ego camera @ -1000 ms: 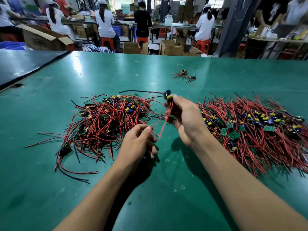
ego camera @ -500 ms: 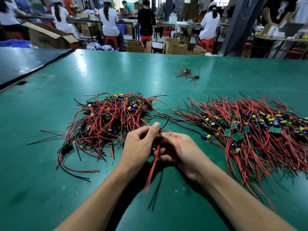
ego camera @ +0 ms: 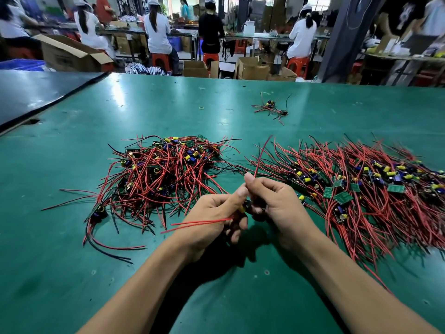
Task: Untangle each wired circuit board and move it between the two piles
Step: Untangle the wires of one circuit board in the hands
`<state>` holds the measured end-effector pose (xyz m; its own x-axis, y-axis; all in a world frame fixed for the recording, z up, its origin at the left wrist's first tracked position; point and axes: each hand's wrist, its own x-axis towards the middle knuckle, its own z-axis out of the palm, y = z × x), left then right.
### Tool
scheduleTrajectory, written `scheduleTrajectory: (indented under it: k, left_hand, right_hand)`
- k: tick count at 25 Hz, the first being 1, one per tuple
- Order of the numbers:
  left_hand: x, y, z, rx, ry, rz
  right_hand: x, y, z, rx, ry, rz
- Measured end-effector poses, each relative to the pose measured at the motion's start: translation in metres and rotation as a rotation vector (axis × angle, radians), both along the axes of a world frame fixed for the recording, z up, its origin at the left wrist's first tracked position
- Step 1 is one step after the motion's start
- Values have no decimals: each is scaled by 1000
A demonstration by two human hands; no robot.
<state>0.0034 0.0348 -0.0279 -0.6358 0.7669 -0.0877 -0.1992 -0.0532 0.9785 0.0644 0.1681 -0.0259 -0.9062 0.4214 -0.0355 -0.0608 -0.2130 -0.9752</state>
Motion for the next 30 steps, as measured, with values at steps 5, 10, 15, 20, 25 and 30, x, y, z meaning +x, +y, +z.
scheduleTrajectory:
  k: [5, 10, 15, 20, 25, 30]
  left_hand:
    - [0, -2, 3, 71, -95, -93]
    - [-3, 1, 1, -29, -29, 49]
    - [-4, -5, 4, -9, -20, 11]
    - [-6, -5, 5, -29, -83, -6]
    - [-3, -2, 5, -16, -98, -73]
    - [1, 1, 2, -20, -75, -122]
  right_hand:
    - [-2, 0, 3, -297, 15, 22]
    - [3, -6, -1, -263, -16, 159]
    - [6, -1, -7, -102, -81, 279]
    - [2, 13, -3, 283, -36, 65]
    - [-3, 31, -3, 455, 23, -216]
    - [-7, 34, 2, -186, -81, -177]
